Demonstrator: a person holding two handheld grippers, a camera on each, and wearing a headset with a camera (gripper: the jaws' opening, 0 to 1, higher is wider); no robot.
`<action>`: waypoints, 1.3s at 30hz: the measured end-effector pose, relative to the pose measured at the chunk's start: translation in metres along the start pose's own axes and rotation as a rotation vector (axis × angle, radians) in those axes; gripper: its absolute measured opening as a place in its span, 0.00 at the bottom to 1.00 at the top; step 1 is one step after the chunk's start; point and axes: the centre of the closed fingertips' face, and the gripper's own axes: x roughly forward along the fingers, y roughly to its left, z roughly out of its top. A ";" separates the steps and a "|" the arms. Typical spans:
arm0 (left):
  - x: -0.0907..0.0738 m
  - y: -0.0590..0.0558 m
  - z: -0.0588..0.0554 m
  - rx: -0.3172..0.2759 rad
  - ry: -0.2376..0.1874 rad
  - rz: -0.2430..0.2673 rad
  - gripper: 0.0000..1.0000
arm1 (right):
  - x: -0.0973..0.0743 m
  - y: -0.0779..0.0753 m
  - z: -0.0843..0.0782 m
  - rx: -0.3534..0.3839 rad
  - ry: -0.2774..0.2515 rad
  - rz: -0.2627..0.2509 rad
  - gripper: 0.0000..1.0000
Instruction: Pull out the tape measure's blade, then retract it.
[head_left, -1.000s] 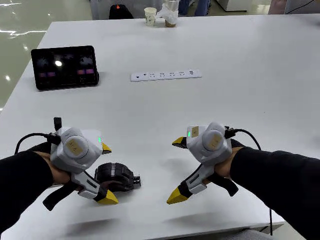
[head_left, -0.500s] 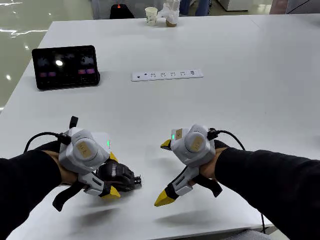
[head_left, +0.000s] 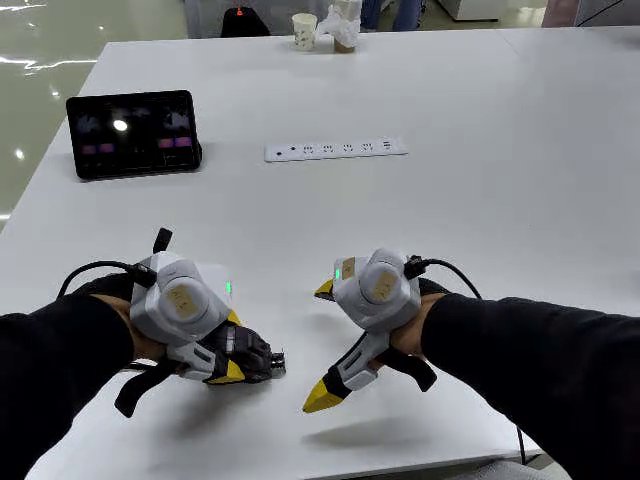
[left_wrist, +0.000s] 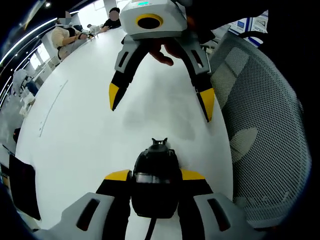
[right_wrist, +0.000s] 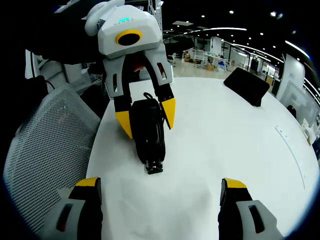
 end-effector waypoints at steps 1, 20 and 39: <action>0.000 0.000 0.000 -0.010 0.001 0.004 0.30 | 0.002 0.000 0.000 0.003 0.003 0.000 0.99; 0.001 0.001 0.000 -0.018 -0.007 0.017 0.30 | 0.020 0.008 0.003 -0.012 0.014 0.049 0.86; 0.002 0.001 0.001 -0.020 -0.018 0.022 0.30 | 0.031 0.012 0.008 -0.075 0.019 0.083 0.37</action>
